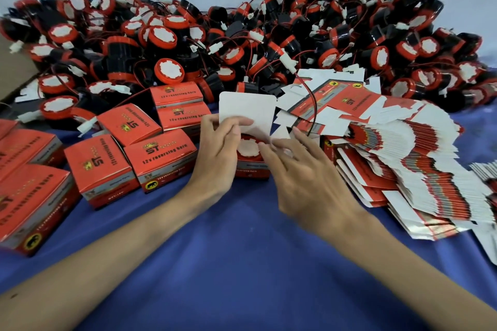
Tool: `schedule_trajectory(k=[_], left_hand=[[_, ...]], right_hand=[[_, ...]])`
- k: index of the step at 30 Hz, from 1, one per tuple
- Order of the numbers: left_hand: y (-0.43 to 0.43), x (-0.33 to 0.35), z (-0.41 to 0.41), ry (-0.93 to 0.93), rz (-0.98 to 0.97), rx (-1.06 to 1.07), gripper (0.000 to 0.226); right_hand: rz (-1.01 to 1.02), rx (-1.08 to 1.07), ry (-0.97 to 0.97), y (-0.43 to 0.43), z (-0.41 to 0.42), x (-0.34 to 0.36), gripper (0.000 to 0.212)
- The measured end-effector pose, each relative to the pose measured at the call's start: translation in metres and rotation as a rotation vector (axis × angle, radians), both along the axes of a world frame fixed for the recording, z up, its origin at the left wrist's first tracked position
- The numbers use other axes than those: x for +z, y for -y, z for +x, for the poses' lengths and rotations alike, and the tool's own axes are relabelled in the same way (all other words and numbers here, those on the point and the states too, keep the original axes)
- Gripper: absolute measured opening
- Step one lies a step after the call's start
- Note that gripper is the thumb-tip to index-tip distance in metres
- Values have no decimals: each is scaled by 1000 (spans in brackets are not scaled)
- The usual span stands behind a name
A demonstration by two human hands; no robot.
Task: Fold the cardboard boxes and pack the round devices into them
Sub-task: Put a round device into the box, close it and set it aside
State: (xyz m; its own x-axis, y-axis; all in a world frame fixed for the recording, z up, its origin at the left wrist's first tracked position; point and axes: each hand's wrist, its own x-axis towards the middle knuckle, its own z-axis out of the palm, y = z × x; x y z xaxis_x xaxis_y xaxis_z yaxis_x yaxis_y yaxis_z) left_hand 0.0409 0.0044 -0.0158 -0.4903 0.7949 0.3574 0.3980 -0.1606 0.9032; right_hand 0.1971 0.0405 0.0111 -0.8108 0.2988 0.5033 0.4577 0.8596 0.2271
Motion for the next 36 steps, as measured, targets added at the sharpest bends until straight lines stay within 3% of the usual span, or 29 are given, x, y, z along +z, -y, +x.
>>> schedule_trajectory(k=[3,7,10,15,18,21,25,30,32,36], left_hand=[[-1,-2,-2,-39,-45,8,25],[0,-3,1,-103,-58,50,29],[2,-1,2,-69,-44,46,36],[1,1,1,-4,-33,72,35],[0,1,-1,-10,-21,113,32],[-1,1,-3,-26,-2,102,31],[-3,1,-5,-43,-11,66,24],[-7,2,-7,0,-61,52,23],[-7,2,-6,3,-69,60,29],[-6,3,-7,-89,-64,59,47]], right_hand=[[55,-14,2,7,1,-11,44],[76,46,-263,-3,5,-11,18],[72,95,-332,-5,4,-13,14],[-227,152,-338,-14,-5,-16,21],[-488,169,-562,-21,-17,-5,33],[-768,137,-698,-25,-31,9,32],[-695,46,-597,-14,-39,0,25],[-541,71,-352,13,-43,-27,48],[-547,96,-276,14,-43,-34,60],[-686,159,-319,-19,-32,-25,65]])
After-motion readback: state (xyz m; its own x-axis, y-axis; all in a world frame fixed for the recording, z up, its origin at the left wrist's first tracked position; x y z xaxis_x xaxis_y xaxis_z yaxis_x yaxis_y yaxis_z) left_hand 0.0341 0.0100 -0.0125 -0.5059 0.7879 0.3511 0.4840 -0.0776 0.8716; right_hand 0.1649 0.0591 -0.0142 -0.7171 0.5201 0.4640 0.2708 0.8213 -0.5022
